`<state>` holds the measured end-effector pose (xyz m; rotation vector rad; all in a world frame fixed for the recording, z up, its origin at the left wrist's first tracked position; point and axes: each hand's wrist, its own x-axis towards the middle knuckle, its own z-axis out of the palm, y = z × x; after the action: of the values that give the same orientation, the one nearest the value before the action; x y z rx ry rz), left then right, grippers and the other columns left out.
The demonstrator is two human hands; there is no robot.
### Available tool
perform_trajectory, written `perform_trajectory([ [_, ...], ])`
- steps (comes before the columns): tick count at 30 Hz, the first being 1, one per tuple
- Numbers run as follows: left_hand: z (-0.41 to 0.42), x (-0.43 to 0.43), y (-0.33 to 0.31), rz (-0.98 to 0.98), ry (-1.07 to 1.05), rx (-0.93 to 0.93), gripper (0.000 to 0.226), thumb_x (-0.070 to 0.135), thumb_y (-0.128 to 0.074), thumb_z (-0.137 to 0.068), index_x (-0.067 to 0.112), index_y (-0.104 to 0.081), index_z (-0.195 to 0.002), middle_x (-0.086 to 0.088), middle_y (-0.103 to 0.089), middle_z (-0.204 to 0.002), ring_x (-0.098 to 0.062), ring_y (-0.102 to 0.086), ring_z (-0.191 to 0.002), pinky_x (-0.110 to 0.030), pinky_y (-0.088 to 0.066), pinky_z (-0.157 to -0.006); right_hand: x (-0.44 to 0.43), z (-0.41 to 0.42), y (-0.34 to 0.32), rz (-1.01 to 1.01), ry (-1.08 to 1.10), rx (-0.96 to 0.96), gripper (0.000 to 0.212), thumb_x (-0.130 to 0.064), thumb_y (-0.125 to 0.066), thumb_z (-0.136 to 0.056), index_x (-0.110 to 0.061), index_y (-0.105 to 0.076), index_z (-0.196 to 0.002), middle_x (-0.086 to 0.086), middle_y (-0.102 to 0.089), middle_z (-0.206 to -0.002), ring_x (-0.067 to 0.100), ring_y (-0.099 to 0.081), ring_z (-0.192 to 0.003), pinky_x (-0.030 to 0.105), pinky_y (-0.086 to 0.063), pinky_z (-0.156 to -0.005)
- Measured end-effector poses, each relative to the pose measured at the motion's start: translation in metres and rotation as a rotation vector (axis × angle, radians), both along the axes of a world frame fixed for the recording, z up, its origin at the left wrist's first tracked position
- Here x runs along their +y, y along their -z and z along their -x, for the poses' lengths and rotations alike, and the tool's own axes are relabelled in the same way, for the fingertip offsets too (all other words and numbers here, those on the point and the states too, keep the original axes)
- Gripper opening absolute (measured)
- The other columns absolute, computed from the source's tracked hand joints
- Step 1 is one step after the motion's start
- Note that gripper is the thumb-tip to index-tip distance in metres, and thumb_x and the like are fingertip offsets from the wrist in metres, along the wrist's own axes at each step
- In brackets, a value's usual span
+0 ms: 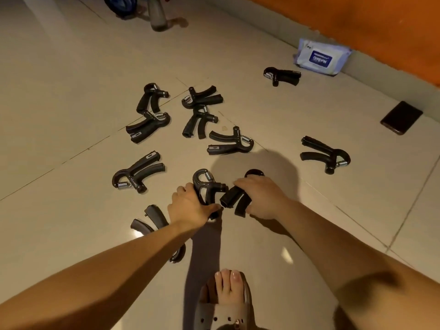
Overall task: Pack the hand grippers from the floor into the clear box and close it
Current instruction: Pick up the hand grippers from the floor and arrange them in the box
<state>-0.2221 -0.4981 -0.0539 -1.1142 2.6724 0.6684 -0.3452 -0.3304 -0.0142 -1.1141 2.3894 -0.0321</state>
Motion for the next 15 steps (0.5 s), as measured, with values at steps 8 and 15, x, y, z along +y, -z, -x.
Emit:
perform_trajectory([
  [8,0.003,-0.017,0.006,-0.066,-0.073,0.089,0.073,0.042,-0.083,-0.070,0.019,-0.049,-0.130,-0.011,-0.054,-0.120,-0.032,-0.051,-0.111,-0.048,-0.050,-0.095,0.019,0.005,0.015,0.134,0.143,0.091,0.033,-0.023,-0.065,-0.086,-0.025,-0.068,-0.118,-0.005,-0.067,-0.110,0.018,-0.054,-0.108,0.037,-0.043,-0.101],
  [15,-0.011,-0.005,0.005,-0.213,-0.056,0.195,0.064,0.039,-0.080,-0.072,0.027,-0.039,-0.119,-0.003,-0.063,-0.107,-0.026,-0.063,-0.090,-0.043,-0.056,-0.080,0.032,-0.018,0.036,0.025,0.316,0.328,0.044,-0.055,-0.070,-0.084,-0.018,-0.064,-0.107,0.004,-0.059,-0.111,0.025,-0.050,-0.107,0.040,-0.039,-0.099],
])
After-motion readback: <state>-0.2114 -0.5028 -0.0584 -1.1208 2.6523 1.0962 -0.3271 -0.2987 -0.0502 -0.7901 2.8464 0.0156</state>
